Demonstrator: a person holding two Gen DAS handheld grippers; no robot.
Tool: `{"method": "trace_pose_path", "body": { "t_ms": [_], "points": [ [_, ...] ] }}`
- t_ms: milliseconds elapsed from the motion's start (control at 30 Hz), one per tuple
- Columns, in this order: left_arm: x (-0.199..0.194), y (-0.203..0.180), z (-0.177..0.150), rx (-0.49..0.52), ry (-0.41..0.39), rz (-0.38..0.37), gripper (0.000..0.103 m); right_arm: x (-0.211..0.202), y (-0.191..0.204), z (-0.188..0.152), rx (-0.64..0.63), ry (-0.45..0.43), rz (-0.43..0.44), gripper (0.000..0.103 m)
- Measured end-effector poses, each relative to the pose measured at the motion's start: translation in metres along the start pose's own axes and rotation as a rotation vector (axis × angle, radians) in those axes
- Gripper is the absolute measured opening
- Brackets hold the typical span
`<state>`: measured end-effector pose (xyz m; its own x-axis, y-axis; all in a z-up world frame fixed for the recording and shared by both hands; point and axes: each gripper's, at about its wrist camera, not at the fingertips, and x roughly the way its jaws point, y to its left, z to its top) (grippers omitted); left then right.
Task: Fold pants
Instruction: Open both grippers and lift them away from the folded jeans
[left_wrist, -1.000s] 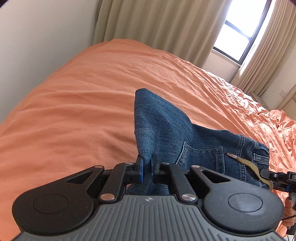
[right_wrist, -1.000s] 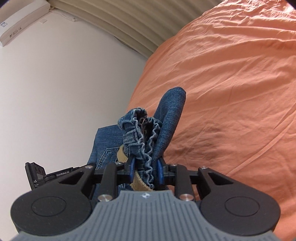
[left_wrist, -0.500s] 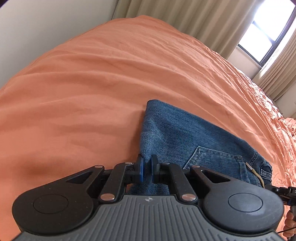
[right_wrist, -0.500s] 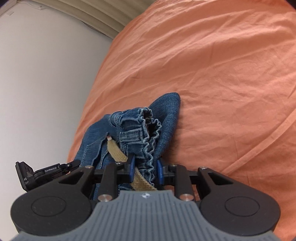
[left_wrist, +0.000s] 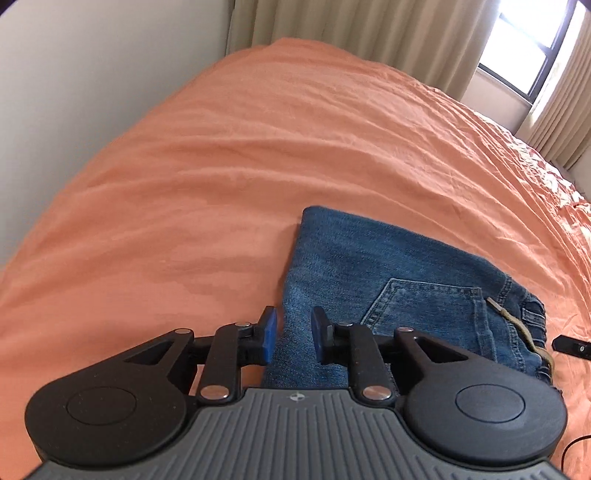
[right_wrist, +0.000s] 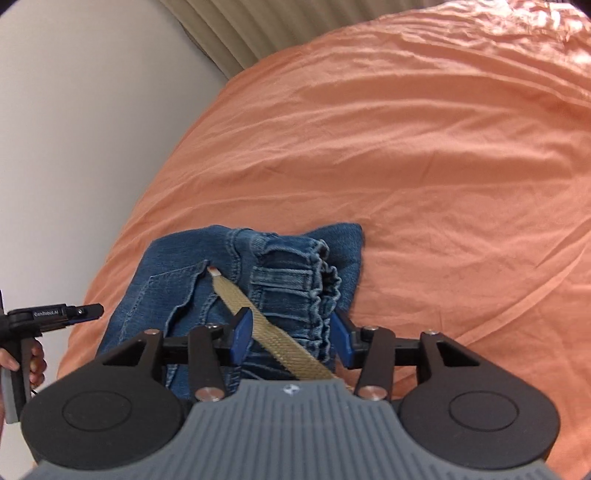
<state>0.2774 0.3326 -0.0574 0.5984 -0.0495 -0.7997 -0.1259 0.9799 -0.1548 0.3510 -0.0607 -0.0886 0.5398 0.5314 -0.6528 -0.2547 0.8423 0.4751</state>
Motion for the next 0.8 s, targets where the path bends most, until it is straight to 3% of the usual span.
{"method": "trace_pose_path", "body": {
  "t_ms": [233, 333, 400, 433, 500, 600, 633, 700, 800],
  "points": [
    [-0.120, -0.045, 0.004, 0.202, -0.103, 0.048, 0.031, -0.106, 0.076, -0.007, -0.238, -0.187, -0.052, 0.066],
    [-0.173, -0.065, -0.011, 0.263, -0.206, 0.080, 0.031, -0.155, 0.100, -0.025, -0.304, -0.278, -0.058, 0.079],
    [-0.203, -0.082, -0.028, 0.325, -0.292, 0.119, 0.033, -0.190, 0.119, -0.044, -0.362, -0.366, -0.107, 0.080],
    [-0.216, -0.090, -0.038, 0.345, -0.325, 0.140, 0.036, -0.203, 0.126, -0.054, -0.399, -0.406, -0.128, 0.080],
    [-0.239, -0.105, -0.059, 0.386, -0.384, 0.155, 0.055, -0.224, 0.140, -0.074, -0.451, -0.459, -0.159, 0.080],
    [-0.270, -0.122, -0.090, 0.413, -0.453, 0.162, 0.064, -0.248, 0.149, -0.100, -0.460, -0.489, -0.148, 0.081],
    [-0.279, -0.126, -0.098, 0.416, -0.464, 0.161, 0.065, -0.255, 0.149, -0.108, -0.452, -0.508, -0.140, 0.081],
    [-0.294, -0.130, -0.109, 0.427, -0.457, 0.155, 0.076, -0.266, 0.149, -0.125, -0.440, -0.531, -0.133, 0.081],
    [-0.308, -0.139, -0.120, 0.485, -0.427, 0.179, 0.077, -0.273, 0.150, -0.142, -0.415, -0.505, -0.117, 0.081]
  ]
}}
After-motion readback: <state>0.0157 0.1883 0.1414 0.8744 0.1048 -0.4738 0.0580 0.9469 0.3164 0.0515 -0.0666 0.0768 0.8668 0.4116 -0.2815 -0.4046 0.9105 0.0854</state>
